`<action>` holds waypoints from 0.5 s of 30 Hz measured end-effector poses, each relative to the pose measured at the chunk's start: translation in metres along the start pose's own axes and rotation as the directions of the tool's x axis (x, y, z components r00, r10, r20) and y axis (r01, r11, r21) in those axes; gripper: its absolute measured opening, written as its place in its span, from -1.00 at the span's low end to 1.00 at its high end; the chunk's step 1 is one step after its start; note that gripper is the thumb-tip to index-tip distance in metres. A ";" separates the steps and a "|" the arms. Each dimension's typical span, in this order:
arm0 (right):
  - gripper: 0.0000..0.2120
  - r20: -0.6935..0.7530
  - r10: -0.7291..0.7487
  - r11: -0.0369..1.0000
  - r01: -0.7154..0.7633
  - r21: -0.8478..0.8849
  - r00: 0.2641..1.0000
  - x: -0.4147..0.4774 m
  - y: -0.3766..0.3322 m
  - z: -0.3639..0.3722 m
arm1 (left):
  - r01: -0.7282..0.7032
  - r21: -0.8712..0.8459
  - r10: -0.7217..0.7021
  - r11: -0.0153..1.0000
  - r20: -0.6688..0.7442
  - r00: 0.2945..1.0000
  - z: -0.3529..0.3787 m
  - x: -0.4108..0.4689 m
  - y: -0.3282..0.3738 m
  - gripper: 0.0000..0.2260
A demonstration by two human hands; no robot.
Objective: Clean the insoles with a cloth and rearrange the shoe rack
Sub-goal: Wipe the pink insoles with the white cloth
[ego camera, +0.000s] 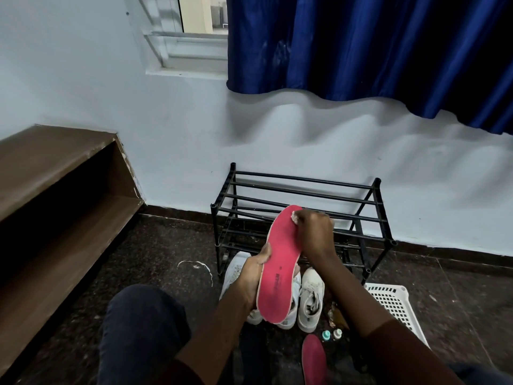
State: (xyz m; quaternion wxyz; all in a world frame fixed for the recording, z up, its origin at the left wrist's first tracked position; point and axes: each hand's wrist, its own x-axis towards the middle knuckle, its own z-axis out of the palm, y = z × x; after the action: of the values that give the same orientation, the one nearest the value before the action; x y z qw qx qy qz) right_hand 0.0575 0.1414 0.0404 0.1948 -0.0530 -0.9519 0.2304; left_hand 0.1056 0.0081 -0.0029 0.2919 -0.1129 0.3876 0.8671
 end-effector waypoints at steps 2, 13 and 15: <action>-0.80 0.004 0.022 0.998 -0.022 0.065 1.000 0.004 -0.001 0.002 | 0.002 -0.002 -0.002 1.000 0.008 1.000 -0.001 -0.004 0.002 -0.68; -0.90 0.038 -0.344 0.939 0.344 0.010 0.938 -0.112 -0.014 0.008 | 0.082 0.011 -0.080 0.997 -0.135 0.988 -0.008 0.001 0.005 -0.47; -0.86 0.001 -0.360 0.933 0.360 -0.023 0.933 -0.105 -0.009 0.009 | 0.074 0.022 -0.071 0.997 -0.097 0.993 -0.003 0.001 0.005 -0.48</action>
State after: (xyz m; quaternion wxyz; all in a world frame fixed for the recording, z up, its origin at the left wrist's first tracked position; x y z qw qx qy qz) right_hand 0.1508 0.1094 0.0009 0.2347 0.1198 -0.9477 0.1800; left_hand 0.1018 0.0034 -0.0022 0.3056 -0.1649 0.4077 0.8445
